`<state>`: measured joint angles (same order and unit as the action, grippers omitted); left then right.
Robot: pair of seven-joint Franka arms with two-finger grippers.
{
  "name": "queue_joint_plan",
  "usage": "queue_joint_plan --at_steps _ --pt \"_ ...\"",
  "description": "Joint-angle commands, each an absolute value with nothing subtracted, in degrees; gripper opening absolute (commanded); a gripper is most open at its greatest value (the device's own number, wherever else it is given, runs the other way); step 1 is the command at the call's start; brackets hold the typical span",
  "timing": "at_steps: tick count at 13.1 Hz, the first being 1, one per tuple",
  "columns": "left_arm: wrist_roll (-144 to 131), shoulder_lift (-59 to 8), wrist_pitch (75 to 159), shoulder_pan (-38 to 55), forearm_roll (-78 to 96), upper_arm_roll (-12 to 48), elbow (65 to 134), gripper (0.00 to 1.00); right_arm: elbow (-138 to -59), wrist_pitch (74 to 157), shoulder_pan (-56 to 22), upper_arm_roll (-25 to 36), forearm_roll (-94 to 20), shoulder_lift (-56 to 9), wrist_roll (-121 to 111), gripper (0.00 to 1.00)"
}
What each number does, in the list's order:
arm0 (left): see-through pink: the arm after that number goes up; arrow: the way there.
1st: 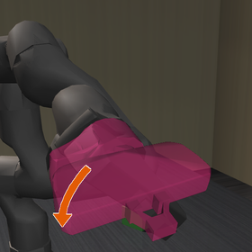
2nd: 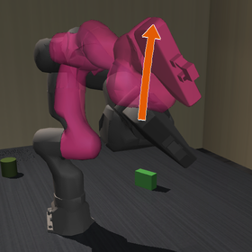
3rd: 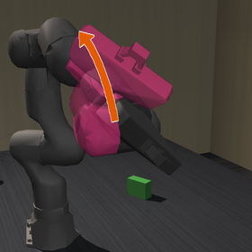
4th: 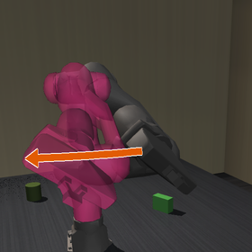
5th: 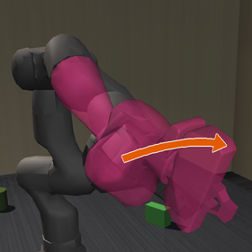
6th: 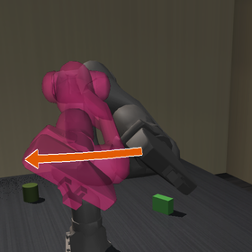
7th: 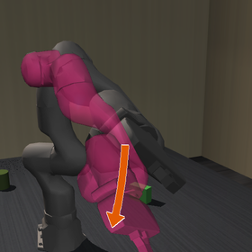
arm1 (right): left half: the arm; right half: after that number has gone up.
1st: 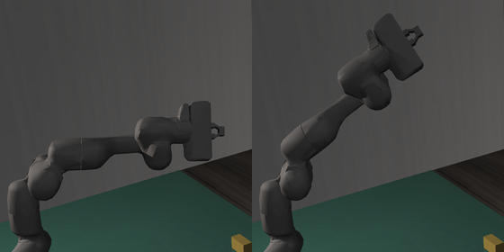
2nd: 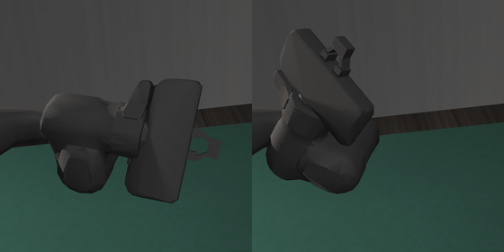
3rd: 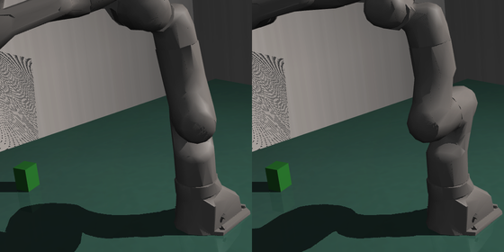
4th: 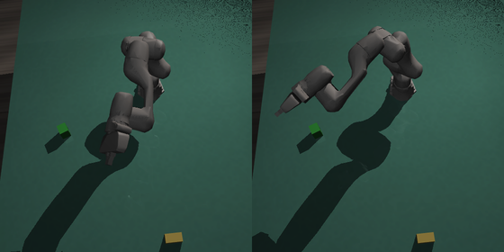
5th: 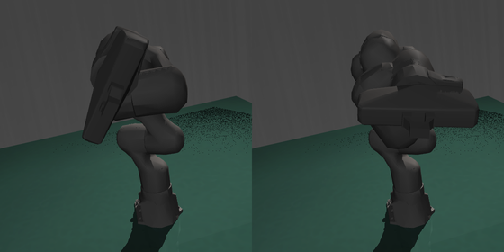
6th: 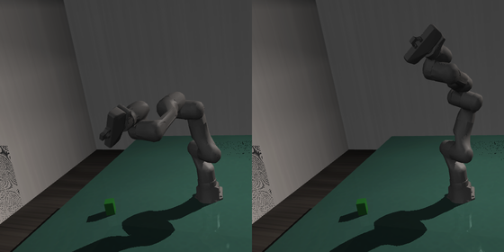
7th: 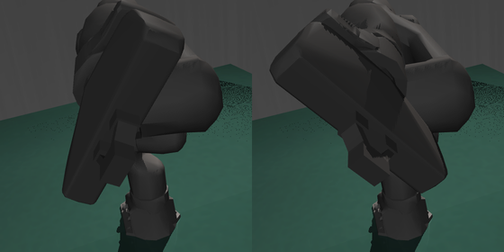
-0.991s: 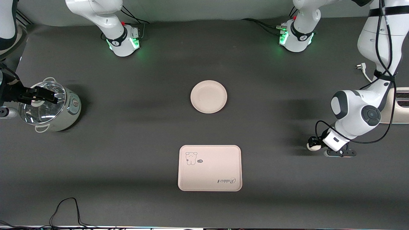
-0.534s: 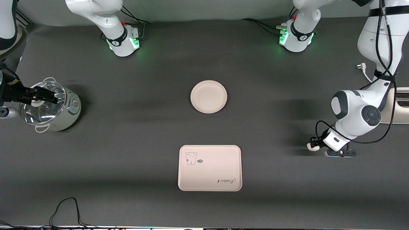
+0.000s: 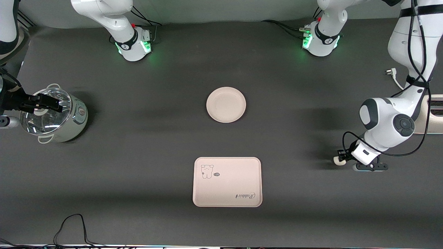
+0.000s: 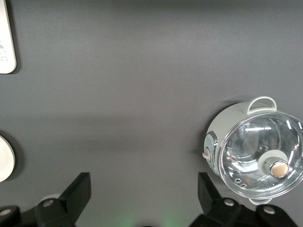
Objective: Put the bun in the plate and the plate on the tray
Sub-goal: 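Lift the bun with the left gripper and carry it over the plate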
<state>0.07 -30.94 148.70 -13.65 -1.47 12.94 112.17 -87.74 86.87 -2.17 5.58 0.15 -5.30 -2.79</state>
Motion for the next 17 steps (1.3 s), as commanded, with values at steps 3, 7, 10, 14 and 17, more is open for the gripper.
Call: queue_joint_plan --at_steps 3,7,10,14,17 --pt "-11.5 -18.9 131.3 -8.1 -1.6 13.1 112.0 0.22 -87.9 87.3 -2.3 5.8 -0.4 -5.2 -4.1 1.00" --pt "-26.5 -6.7 115.1 0.0 2.3 17.1 111.5 0.23 -87.9 87.3 -2.3 5.8 -0.4 -5.2 -4.1 1.00" --pt "-39.9 -4.1 115.0 4.0 6.9 23.4 110.6 0.25 -87.9 87.3 -2.3 5.8 -0.4 -5.4 -4.1 1.00" --pt "-58.1 -8.2 123.9 12.6 6.9 28.1 111.3 0.27 -87.9 87.3 -2.3 5.8 -0.4 -5.4 -4.1 1.00" --pt "-68.2 -15.9 132.3 19.6 2.3 28.0 111.2 0.28 -87.9 87.3 -2.2 5.9 -0.4 -5.4 -4.1 1.00"
